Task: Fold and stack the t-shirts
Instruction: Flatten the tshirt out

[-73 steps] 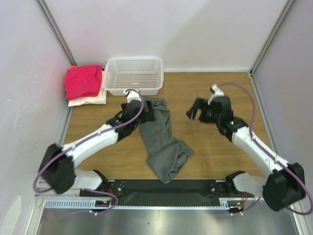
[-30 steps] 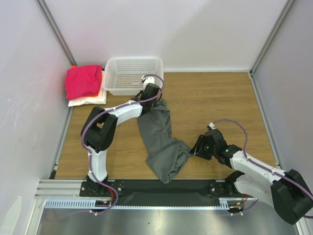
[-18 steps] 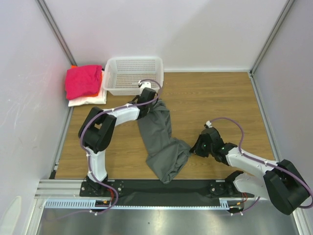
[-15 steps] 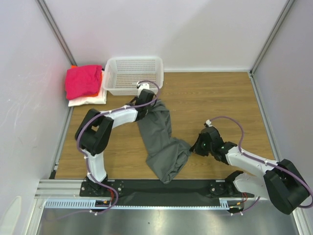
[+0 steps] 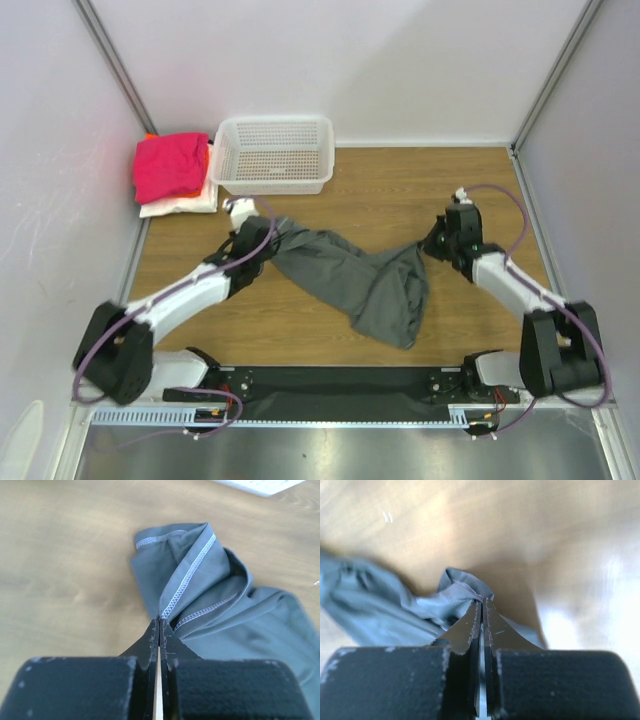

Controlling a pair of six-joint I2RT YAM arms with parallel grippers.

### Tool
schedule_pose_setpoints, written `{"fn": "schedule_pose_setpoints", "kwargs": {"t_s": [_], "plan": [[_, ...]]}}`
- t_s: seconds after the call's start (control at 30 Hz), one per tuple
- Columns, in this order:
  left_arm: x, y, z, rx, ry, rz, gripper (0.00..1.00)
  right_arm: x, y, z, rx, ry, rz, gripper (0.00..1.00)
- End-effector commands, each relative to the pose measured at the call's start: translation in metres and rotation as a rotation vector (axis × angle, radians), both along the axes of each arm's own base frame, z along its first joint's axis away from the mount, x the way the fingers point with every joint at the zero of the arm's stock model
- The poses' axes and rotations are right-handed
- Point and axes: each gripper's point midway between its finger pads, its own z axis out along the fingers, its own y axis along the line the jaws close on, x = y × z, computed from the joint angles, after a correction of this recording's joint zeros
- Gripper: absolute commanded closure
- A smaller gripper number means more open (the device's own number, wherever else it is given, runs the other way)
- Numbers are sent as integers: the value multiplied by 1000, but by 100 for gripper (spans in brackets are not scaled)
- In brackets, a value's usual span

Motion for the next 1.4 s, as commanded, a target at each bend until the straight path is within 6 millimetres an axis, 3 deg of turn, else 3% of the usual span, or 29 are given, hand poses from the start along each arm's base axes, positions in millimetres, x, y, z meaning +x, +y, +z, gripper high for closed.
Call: {"fn": "schedule_pose_setpoints", "kwargs": {"t_s": [0.0, 0.03, 0.07, 0.13, 0.2, 0.23, 0.27, 0.33, 0.37, 0.4, 0.43, 0.47, 0.5, 0.53, 0.57, 0.63, 0.67, 0.7, 0.77, 0.87, 1.2, 1.33, 1.37], "plan": [[-46, 35, -14, -85, 16, 151, 100, 54, -3, 31, -44, -104, 74, 100], [-54, 39, -18, -99, 22, 163, 100, 63, -2, 31, -47, -104, 86, 100], [-66, 45, -17, -144, 5, 189, 100, 71, 0, 11, -62, -61, 117, 100], [-85, 54, -25, -168, 36, 228, 100, 99, 2, 20, -76, -98, 123, 100], [-103, 66, -31, -173, 51, 254, 100, 117, 1, 2, -99, -57, 130, 100], [-110, 74, -32, -164, 50, 287, 100, 136, 3, 16, -96, -97, 131, 100], [-115, 79, -34, -184, 52, 328, 100, 143, 6, 1, -96, -67, 145, 100], [-133, 97, -36, -160, 59, 389, 100, 156, 12, 5, -86, -71, 175, 100], [-134, 104, -31, -158, 32, 423, 100, 173, 16, 20, -83, -103, 190, 100], [-136, 107, -30, -155, 23, 432, 99, 174, 15, 9, -91, -49, 194, 99], [-134, 105, -25, -180, -3, 424, 91, 176, 17, 8, -97, -39, 211, 92], [-131, 99, -24, -176, 0, 372, 81, 178, 18, 11, -101, -32, 219, 72], [-124, 93, -17, -196, -28, 349, 72, 178, 20, 21, -98, -33, 230, 64], [-121, 91, -18, -166, -12, 327, 55, 175, 21, 25, -101, -38, 240, 56], [-116, 89, -10, -162, -23, 320, 47, 165, 26, 23, -97, -25, 263, 43], [-110, 87, -12, -107, 10, 309, 18, 150, 34, 43, -100, -63, 297, 32], [-107, 87, -10, -85, 18, 305, 16, 142, 37, 49, -118, -79, 323, 26], [-98, 83, 2, -92, -5, 296, 13, 126, 48, 40, -135, -62, 360, 23], [-92, 79, 5, -61, 7, 270, 9, 111, 57, 51, -163, -93, 387, 20], [-83, 73, 12, -70, -19, 253, 5, 94, 64, 37, -212, -77, 402, 21], [-85, 69, -2, -111, -3, 231, 0, 92, 75, -27, -343, 75, 404, 25], [-87, 68, -5, -128, -4, 219, 0, 91, 80, -39, -358, 107, 409, 40], [-88, 66, -6, -134, 1, 212, 0, 89, 80, -39, -356, 113, 405, 61]]}}
